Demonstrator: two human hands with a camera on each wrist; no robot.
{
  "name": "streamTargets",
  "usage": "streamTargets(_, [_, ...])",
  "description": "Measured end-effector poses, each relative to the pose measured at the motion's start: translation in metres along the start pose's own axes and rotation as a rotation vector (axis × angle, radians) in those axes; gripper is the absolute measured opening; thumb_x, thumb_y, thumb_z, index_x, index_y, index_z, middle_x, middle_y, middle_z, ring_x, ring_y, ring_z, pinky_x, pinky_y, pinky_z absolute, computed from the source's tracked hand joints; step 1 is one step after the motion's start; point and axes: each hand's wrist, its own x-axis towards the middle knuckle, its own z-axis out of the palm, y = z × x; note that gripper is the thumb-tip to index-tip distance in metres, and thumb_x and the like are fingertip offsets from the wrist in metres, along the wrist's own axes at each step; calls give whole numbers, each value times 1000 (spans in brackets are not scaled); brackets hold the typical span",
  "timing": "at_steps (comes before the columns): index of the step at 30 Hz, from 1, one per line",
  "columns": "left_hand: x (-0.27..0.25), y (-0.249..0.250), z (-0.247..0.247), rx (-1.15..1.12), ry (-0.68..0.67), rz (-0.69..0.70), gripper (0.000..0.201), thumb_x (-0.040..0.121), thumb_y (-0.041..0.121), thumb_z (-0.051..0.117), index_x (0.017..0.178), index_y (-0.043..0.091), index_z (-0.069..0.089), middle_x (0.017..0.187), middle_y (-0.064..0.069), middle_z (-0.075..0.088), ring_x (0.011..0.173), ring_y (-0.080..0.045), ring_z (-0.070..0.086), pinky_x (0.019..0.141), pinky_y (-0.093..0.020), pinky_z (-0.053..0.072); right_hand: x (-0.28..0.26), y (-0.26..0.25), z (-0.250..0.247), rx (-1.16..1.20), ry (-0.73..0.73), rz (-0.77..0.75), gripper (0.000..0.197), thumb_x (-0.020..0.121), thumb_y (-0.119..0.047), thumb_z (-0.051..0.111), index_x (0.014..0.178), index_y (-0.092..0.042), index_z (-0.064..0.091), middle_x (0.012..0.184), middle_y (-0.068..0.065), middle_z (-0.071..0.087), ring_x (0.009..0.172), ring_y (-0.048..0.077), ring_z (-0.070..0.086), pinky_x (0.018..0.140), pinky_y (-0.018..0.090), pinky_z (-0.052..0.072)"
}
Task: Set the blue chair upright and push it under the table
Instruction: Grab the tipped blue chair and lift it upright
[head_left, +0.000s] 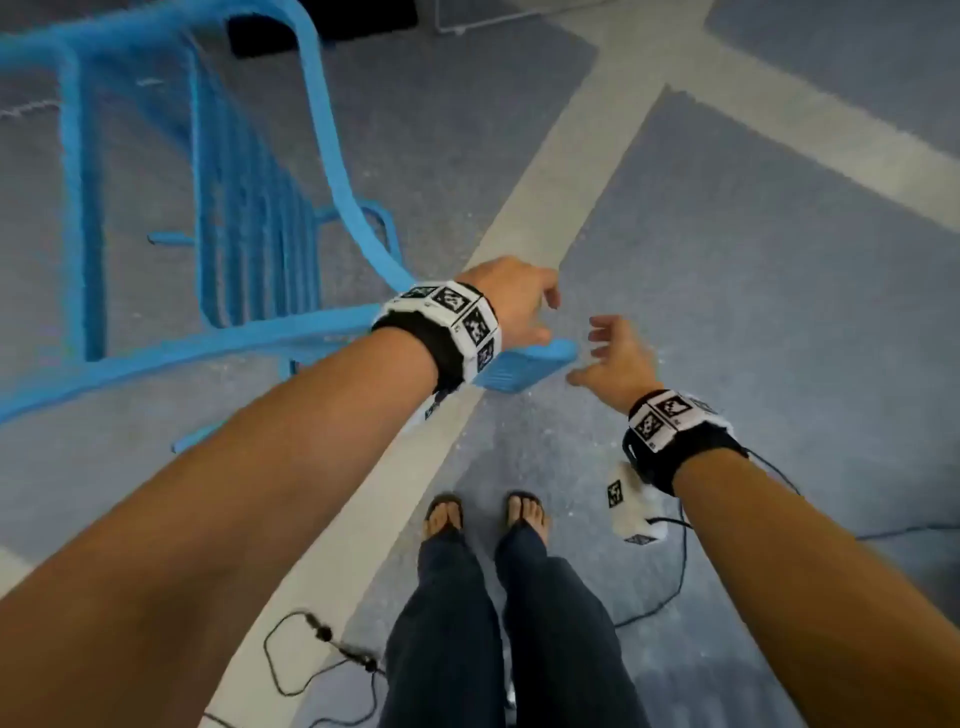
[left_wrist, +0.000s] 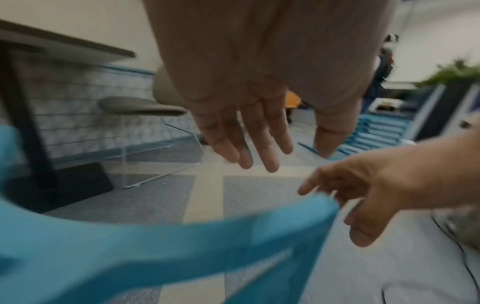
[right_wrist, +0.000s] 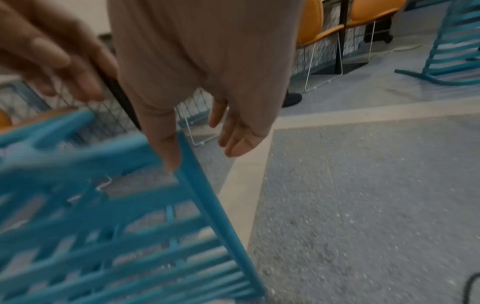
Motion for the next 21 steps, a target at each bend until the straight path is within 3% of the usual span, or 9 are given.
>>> streamTargets(3, [32, 4, 46, 154, -76, 59, 43, 72, 44, 65, 108, 21, 59, 106, -9, 67, 103, -32, 60, 82, -37, 48, 25, 28, 18, -87, -144, 62, 72, 66, 5, 75, 127, -3, 39, 127, 18, 50, 106, 28, 52, 76, 28, 40])
streamTargets(5, [42, 2, 72, 239, -131, 26, 43, 75, 45, 62, 108, 17, 60, 107, -13, 66, 100, -34, 61, 78, -38, 48, 43, 51, 40, -132, -181, 73, 69, 66, 3, 76, 126, -2, 42, 126, 17, 53, 114, 29, 51, 81, 29, 40])
streamTargets(9, [56, -5, 96, 259, 13, -8, 46, 71, 59, 57, 92, 18, 67, 95, -11, 70, 89, -34, 65, 69, -34, 42, 67, 76, 74, -266, -219, 5, 51, 73, -9, 74, 119, -6, 53, 117, 14, 61, 110, 28, 55, 91, 37, 44])
streamTargets(12, [57, -6, 101, 266, 59, -18, 45, 71, 58, 57, 90, 19, 67, 93, -10, 70, 86, -32, 65, 65, -33, 38, 72, 77, 89, -281, -181, -2, 33, 82, -5, 65, 113, 0, 55, 115, 20, 61, 107, 35, 55, 92, 45, 45])
streamTargets(17, [37, -6, 80, 239, 63, -70, 45, 67, 61, 57, 80, 19, 66, 81, -7, 68, 78, -30, 64, 61, -32, 36, 65, 56, 83, -345, -244, -19, 23, 93, -10, 48, 109, 3, 56, 116, 24, 62, 108, 39, 55, 89, 42, 43])
streamTargets(21, [-4, -8, 12, 203, 165, -160, 44, 60, 65, 57, 66, 21, 61, 54, 1, 46, 66, -27, 54, 58, -31, 33, 38, 10, 71, -227, -244, -78, 34, 86, -25, 63, 111, -3, 55, 103, 17, 66, 96, 30, 60, 78, 36, 45])
